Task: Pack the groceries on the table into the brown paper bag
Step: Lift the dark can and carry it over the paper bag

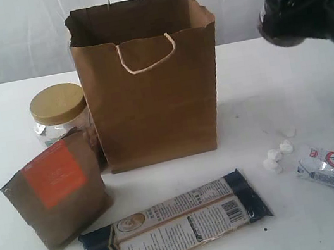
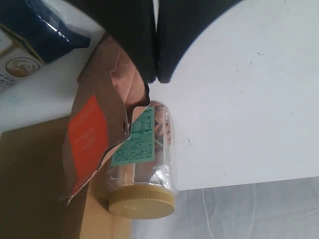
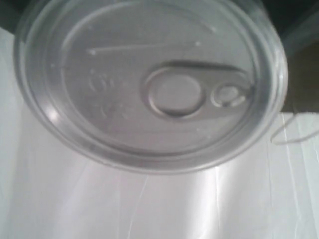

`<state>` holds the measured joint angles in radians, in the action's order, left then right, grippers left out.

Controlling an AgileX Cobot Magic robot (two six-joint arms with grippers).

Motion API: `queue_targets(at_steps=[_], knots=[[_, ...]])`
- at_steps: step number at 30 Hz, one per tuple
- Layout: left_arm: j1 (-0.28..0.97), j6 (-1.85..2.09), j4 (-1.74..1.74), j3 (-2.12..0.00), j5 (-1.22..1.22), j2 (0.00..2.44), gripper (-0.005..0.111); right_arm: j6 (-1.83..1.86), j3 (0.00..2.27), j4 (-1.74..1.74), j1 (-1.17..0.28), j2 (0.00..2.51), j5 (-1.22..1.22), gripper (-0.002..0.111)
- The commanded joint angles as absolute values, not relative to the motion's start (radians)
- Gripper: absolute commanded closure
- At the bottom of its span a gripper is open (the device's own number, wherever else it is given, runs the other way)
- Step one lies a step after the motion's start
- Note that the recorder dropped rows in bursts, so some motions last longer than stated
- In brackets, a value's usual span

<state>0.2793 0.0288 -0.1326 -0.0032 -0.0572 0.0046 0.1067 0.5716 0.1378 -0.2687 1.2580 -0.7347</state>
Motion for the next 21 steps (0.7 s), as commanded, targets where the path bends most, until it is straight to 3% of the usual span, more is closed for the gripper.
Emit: queue_targets(at_steps=[1, 10, 21], knots=[[0.281, 0.026, -0.134, 0.0, -0.054, 0.0, 0.107, 0.051, 0.638, 0.068, -0.275, 1.167, -0.73, 0.108], [0.281, 0.026, -0.134, 0.0, -0.054, 0.0, 0.107, -0.009, 0.863, -0.131, -0.369, 1.233, -0.57, 0.108], [0.281, 0.026, -0.134, 0.0, -0.054, 0.0, 0.107, -0.009, 1.04, -0.204, -0.498, 1.431, -0.562, 0.108]])
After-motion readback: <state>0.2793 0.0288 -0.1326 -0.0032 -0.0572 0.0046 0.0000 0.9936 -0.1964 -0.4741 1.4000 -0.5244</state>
